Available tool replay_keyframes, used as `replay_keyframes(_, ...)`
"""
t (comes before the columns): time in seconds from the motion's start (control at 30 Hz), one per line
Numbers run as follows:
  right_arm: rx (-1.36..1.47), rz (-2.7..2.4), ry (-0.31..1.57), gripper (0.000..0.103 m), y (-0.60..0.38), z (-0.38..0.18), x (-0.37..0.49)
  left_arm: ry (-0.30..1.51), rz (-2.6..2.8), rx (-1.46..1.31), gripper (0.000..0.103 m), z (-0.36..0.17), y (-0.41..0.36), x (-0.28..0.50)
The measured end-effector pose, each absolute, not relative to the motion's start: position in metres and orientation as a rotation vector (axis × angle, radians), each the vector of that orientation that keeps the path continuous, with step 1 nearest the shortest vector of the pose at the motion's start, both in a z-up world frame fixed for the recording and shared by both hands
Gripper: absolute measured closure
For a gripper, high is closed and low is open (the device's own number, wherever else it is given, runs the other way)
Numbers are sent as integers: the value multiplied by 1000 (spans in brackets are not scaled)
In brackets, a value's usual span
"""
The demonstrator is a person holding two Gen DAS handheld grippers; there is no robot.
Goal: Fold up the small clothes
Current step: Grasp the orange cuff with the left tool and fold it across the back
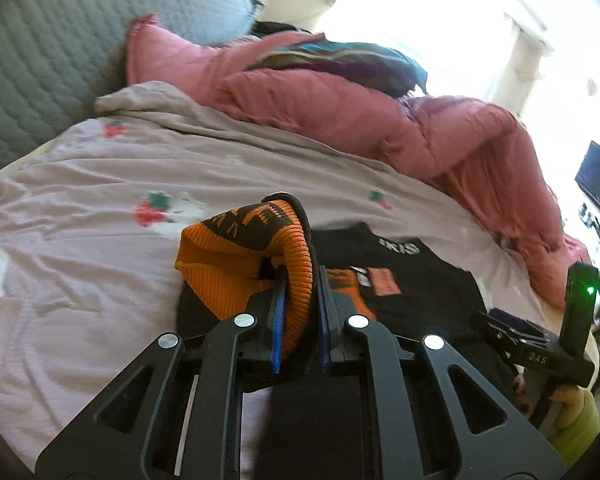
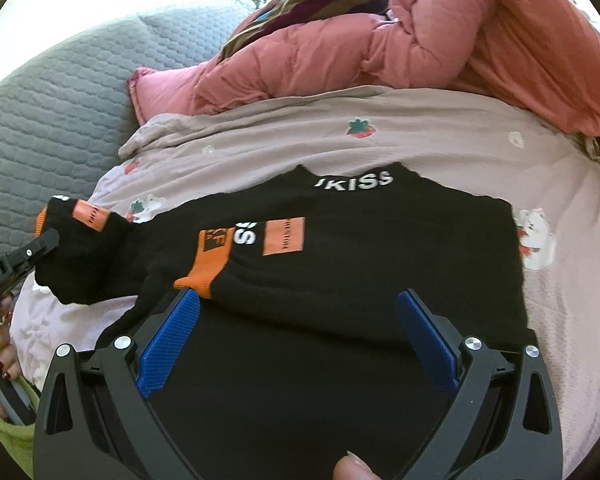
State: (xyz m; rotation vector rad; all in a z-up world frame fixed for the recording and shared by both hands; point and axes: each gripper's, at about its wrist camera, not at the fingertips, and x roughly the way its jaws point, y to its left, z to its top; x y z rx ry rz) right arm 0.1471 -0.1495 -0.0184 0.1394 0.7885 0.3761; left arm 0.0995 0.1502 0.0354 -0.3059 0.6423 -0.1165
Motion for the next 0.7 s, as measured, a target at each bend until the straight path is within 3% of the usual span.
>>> replay_keyframes(0.33,158,346,797,5,-172,-28,146,724,-244,-279,96,26,91,126)
replay_keyframes(0.57,160,341,805,5,-172,-31,147,750,-384,-301,79,16,72,126)
replay_keyframes(0.7,148,357,816,5,-165,-33,146,722,-366,-307,78,18,82,122)
